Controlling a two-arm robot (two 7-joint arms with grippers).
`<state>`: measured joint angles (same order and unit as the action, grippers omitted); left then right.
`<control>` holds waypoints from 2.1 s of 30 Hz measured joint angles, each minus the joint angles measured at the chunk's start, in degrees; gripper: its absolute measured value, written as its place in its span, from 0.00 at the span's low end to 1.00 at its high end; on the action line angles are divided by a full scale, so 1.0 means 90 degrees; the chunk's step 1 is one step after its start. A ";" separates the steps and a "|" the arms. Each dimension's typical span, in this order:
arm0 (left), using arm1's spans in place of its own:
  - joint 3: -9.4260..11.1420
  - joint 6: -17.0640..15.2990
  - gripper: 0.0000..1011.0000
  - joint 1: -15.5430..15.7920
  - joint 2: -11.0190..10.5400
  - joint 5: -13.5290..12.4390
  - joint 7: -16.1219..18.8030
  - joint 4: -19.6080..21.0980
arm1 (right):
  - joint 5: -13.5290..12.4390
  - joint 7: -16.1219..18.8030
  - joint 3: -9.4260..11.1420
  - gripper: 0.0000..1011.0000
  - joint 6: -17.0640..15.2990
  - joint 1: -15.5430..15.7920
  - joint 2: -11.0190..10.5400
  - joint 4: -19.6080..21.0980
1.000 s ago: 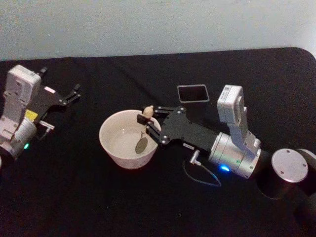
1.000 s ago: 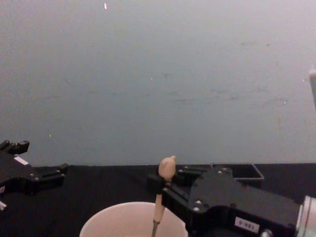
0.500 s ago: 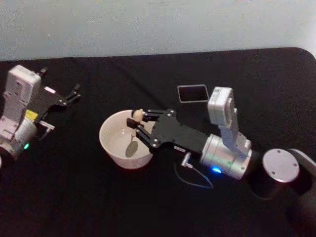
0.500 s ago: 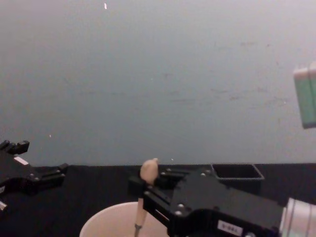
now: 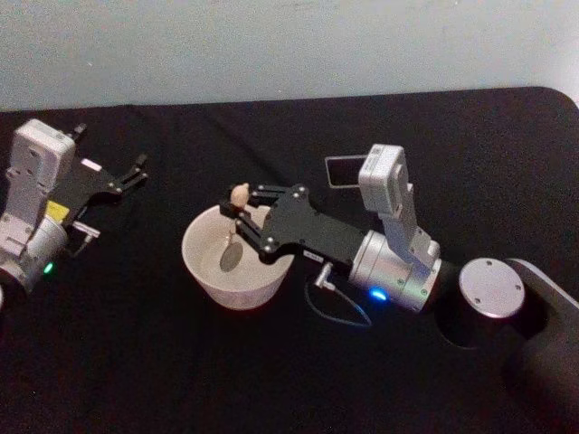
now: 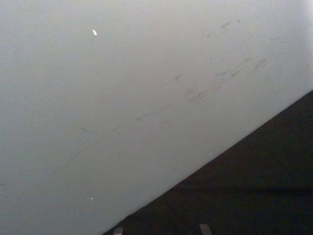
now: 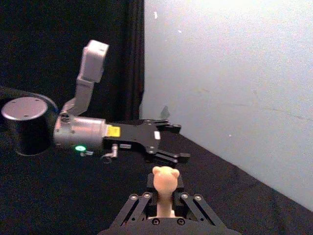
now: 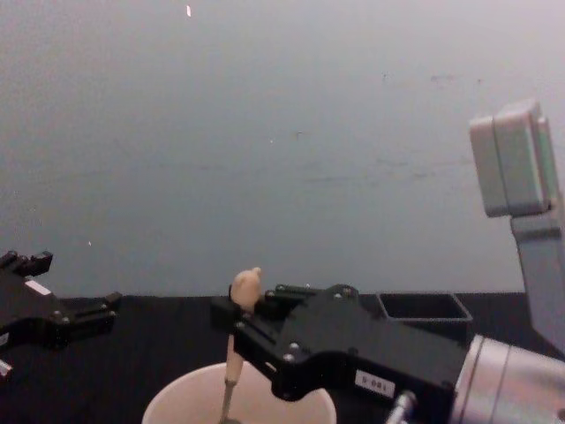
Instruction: Pick up the stirring spoon with one hand, stir inside the cup, then place it back in its original position.
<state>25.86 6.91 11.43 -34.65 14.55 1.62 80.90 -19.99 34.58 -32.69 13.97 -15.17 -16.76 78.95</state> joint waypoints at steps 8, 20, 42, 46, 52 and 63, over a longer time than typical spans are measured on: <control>0.0000 0.0000 0.99 0.0000 0.0000 0.0000 0.0000 0.0000 | 0.0078 -0.0170 0.0128 0.17 0.0053 -0.0146 0.0117 -0.0242; 0.0000 0.0000 0.99 0.0000 0.0000 0.0000 0.0000 0.0000 | 0.0114 -0.0262 0.0319 0.17 0.0060 -0.0095 0.0041 -0.0214; 0.0000 0.0000 0.99 0.0000 0.0000 0.0000 0.0000 0.0000 | -0.0105 -0.0056 0.0366 0.17 -0.0216 0.0425 -0.0404 0.0450; 0.0000 0.0000 0.99 0.0000 0.0000 0.0000 0.0000 0.0000 | -0.0128 0.0028 0.0292 0.17 -0.0244 0.0489 -0.0463 0.0542; 0.0000 0.0000 0.99 0.0000 0.0000 0.0000 0.0000 0.0000 | -0.0159 0.0104 0.0182 0.17 -0.0252 0.0504 -0.0461 0.0603; 0.0000 0.0000 0.99 0.0000 0.0000 0.0000 0.0000 0.0000 | -0.0073 0.0054 0.0024 0.17 -0.0195 0.0324 -0.0260 0.0415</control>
<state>25.86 6.91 11.43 -34.65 14.55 1.62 80.90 -20.64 35.06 -32.47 12.22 -12.26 -19.09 82.69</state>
